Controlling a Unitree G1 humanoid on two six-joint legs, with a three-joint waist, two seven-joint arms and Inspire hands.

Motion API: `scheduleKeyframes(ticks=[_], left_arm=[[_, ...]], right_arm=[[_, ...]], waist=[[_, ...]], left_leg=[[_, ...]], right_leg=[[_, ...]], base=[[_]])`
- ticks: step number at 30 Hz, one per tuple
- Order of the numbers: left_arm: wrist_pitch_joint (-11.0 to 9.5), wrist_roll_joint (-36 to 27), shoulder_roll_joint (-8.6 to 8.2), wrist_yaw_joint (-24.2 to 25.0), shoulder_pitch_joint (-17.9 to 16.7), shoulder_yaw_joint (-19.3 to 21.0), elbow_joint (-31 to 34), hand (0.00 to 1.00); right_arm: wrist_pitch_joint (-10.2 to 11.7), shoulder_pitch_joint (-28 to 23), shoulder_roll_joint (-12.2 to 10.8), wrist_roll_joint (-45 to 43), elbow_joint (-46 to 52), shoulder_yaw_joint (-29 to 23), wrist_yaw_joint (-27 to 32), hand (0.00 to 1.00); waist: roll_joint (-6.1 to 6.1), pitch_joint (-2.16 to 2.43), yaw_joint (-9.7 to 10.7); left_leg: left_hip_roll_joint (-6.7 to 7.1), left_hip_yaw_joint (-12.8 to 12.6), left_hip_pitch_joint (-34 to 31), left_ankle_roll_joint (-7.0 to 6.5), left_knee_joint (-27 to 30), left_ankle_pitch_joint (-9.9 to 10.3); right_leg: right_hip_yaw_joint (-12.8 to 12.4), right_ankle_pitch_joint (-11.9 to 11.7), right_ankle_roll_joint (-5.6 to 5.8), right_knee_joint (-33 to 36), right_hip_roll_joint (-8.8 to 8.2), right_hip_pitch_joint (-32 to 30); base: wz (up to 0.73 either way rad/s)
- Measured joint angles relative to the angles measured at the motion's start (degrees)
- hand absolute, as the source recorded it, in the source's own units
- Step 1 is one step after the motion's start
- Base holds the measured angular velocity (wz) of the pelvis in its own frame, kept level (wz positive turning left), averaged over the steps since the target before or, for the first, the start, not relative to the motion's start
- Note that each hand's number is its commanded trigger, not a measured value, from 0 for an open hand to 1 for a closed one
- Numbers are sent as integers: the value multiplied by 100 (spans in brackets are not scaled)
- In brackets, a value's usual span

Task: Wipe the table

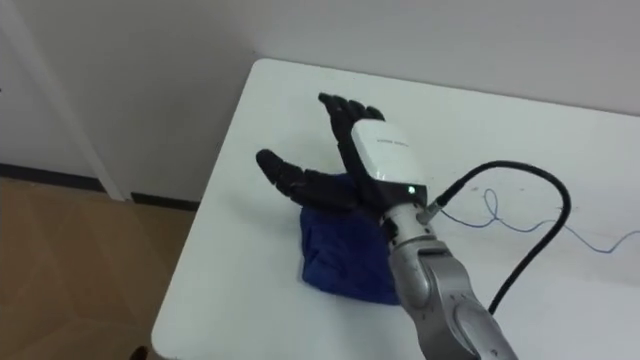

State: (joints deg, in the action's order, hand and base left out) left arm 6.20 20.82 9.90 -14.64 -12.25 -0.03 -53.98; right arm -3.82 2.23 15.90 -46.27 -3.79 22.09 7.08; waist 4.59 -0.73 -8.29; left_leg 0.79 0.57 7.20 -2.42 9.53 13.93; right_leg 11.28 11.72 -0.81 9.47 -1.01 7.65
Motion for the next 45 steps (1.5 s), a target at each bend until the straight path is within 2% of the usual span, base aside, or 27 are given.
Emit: scheduleKeyframes(ticks=[5,7,8,11,16,18,21,22,24,25,26,27,28,29,30,31,32,33,34,35,36,38,42,43,44,45], left_arm=[[-26,5,9,-59,21,-60,116,0],[-30,-1,11,-102,25,-71,114,0],[-32,-2,12,-113,29,-70,114,0],[-75,-10,23,-146,23,-76,112,0],[-204,-11,27,-146,29,-127,115,0],[-204,-42,27,-139,31,-159,115,0],[-245,-49,30,-135,25,-264,111,0],[-278,-60,31,-135,47,-275,111,0],[-322,-60,32,-131,71,-301,112,0],[-351,-54,31,-111,98,-334,112,0],[-377,-51,36,-106,97,-355,109,0],[-422,-12,111,-107,87,-342,115,0],[-422,13,156,-106,87,-318,109,0],[-422,21,186,-94,24,-272,20,0],[-421,19,195,-86,18,-254,-47,0],[-421,19,195,-73,31,-258,-49,0],[-424,22,200,-39,100,-277,32,0],[-426,24,208,-41,108,-293,118,0],[-422,24,211,-46,103,-289,124,0],[-395,26,228,-60,39,-270,124,0],[-344,27,231,-62,-50,-241,121,0],[-276,17,232,-62,-104,-255,116,0],[-253,10,282,-62,-74,-249,117,0],[-253,10,281,-62,-68,-249,118,0],[-253,17,271,-62,-41,-250,119,0],[-253,21,269,-62,-3,-250,120,0]], right_arm=[[21,-322,-1,-393,-60,52,-106,0],[27,-468,4,-400,-352,56,-85,0],[28,-496,6,-400,-431,56,-85,0],[94,-602,47,-403,-486,50,-65,0],[271,-697,150,-492,-489,-60,9,0],[322,-873,150,-539,-508,-192,112,0],[444,-1060,150,-587,-525,-267,238,0],[484,-1071,153,-593,-537,-273,258,0],[539,-1094,151,-608,-544,-291,281,0],[583,-1125,153,-603,-567,-341,321,0],[611,-1142,153,-601,-610,-352,360,0],[683,-1139,137,-637,-644,-350,383,0],[741,-1107,137,-683,-634,-334,388,0],[800,-1161,146,-732,-629,-323,413,0],[750,-1254,180,-756,-644,-318,474,0],[725,-1287,201,-773,-670,-329,504,0],[655,-1340,252,-821,-671,-361,580,0],[598,-1410,228,-862,-680,-483,640,24],[580,-1438,230,-916,-681,-519,648,88],[569,-1469,250,-1097,-682,-549,648,100],[556,-1498,259,-1285,-682,-551,649,100],[512,-1499,261,-1463,-681,-551,745,100],[451,-1369,257,-1488,-664,-547,995,100],[451,-1347,257,-1487,-663,-548,1007,100],[451,-1313,257,-1488,-659,-550,1046,100],[471,-1283,253,-1488,-651,-534,1057,100]], waist=[[-40,9,27],[-73,69,36],[-75,77,45],[-110,55,99],[-96,63,240],[-83,71,324],[-105,50,339],[-45,53,347],[-24,59,379],[-54,35,384],[-107,8,356],[-69,35,268],[-31,32,230],[-45,59,314],[18,44,456],[35,41,496],[71,25,502],[81,25,468],[109,54,436],[122,65,336],[114,59,306],[76,44,331],[44,35,337],[44,35,335],[39,37,334],[37,37,325]], left_leg=[[3,15,-76,0,5,0],[9,38,-45,0,2,0],[9,53,-34,0,0,0],[4,63,28,1,-20,-1],[-6,45,47,2,-36,-1],[-8,138,80,2,-44,-2],[-29,265,200,5,-83,-13],[-19,247,202,5,-93,-13],[-19,227,220,5,-115,-13],[-72,371,308,-3,-138,-24],[-139,538,340,-4,-142,-25],[-186,770,331,0,-130,-23],[-187,753,326,12,-121,-15],[-263,687,283,126,-68,14],[-260,342,204,386,85,84],[-277,171,156,435,40,85],[-358,-17,-83,461,-227,17],[-360,-247,-231,255,-191,-245],[-346,-335,-232,237,-171,-260],[-298,-371,-184,232,-167,-263],[-266,-351,-146,231,-176,-262],[-219,-350,-128,229,-177,-261],[-179,-354,-83,212,-186,-252],[-170,-352,-76,190,-185,-238],[-148,-346,-72,111,-186,-190],[-133,-338,-71,92,-187,-177]], right_leg=[[-2,-2,-1,-41,1,-55],[-12,-3,1,-82,1,-3],[-12,-3,0,-81,2,9],[-12,-3,1,-95,10,53],[-17,-3,0,-93,16,60],[-8,-3,1,-45,17,69],[-15,-2,1,101,25,65],[-14,-3,1,72,20,140],[-11,-3,1,73,18,136],[37,7,6,366,51,-15],[34,115,54,515,129,-149],[-123,44,-31,149,253,-403],[-205,-172,-116,-224,279,-518],[-130,-610,-175,-254,318,-502],[-265,-639,-187,-261,238,-390],[-418,-638,-186,-272,203,-353],[-758,-620,-155,-282,150,-369],[-839,-550,-15,-269,89,-436],[-800,-544,15,-264,78,-466],[-721,-531,35,-273,50,-451],[-590,-534,40,-270,46,-417],[-484,-533,41,-268,3,-362],[-474,-506,85,-259,-33,-286],[-470,-481,126,-252,-43,-278],[-467,-432,179,-251,-45,-272],[-459,-422,180,-247,-41,-267]], base=[[0],[2],[7],[-1],[2],[9],[1],[4],[2],[-10],[-39],[-54],[-43],[11],[45],[65],[53],[33],[-11],[-36],[-28],[-4],[1],[7],[4],[4]])
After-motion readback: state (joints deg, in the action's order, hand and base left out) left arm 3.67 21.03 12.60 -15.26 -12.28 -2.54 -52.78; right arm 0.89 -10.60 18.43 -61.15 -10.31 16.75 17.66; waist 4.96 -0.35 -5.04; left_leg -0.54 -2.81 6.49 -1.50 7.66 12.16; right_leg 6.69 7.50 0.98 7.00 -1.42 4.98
